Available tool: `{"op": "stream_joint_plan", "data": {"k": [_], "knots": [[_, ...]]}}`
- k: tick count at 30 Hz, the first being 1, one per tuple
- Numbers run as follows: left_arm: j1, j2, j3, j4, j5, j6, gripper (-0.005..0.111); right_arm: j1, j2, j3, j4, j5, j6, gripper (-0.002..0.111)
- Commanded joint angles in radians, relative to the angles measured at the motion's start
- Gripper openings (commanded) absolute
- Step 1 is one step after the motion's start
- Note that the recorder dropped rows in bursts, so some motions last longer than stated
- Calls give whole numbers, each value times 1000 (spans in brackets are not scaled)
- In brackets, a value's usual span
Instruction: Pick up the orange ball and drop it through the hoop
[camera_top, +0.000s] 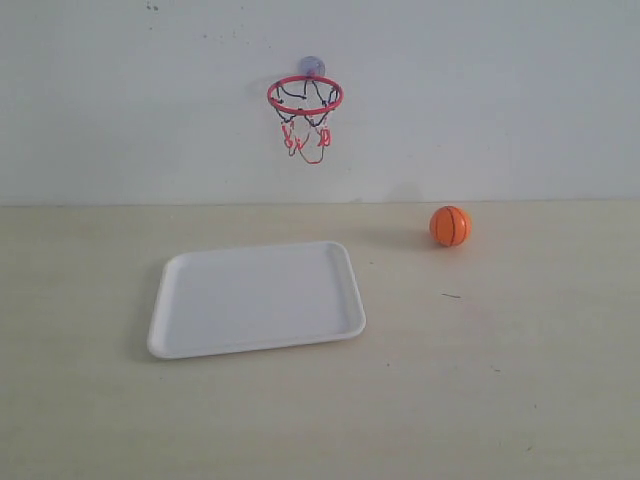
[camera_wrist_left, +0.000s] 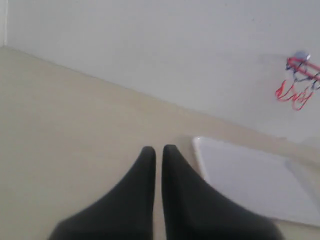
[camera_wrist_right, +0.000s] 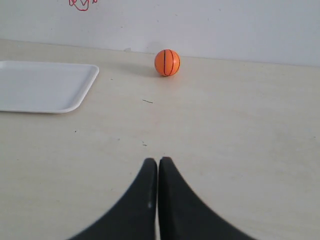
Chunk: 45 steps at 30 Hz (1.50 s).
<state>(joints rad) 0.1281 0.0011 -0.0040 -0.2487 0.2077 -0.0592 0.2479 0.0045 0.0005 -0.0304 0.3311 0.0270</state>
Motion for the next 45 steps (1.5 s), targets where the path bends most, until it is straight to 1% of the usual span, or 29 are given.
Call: {"op": "stream_joint_plan", "data": {"k": [1, 2, 4, 9, 11, 15, 18, 29, 34, 37, 45], "knots": [[2, -1, 4, 261, 36, -63, 4, 3, -5, 0, -4, -8, -3, 0], [2, -1, 4, 289, 26, -56, 4, 3, -5, 0, -4, -8, -3, 0], [2, -1, 4, 299, 25, -25, 4, 3, -5, 0, -4, -8, -3, 0], [0, -1, 4, 301, 87, -7, 4, 3, -5, 0, -4, -8, -3, 0], [-22, -1, 4, 301, 87, 6, 4, 3, -5, 0, -4, -8, -3, 0], [-102, -1, 4, 297, 87, 6, 4, 3, -5, 0, -4, -8, -3, 0], [-128, -1, 4, 289, 87, 6, 4, 3, -5, 0, -4, -8, -3, 0], [-91, -1, 4, 233, 92, -5, 4, 3, -5, 0, -4, -8, -3, 0], [-91, -1, 4, 233, 92, 105, 4, 3, -5, 0, -4, -8, -3, 0], [-91, -1, 4, 230, 92, 67, 4, 3, -5, 0, -4, -8, -3, 0], [-91, -1, 4, 230, 92, 67, 4, 3, -5, 0, -4, -8, -3, 0]]}}
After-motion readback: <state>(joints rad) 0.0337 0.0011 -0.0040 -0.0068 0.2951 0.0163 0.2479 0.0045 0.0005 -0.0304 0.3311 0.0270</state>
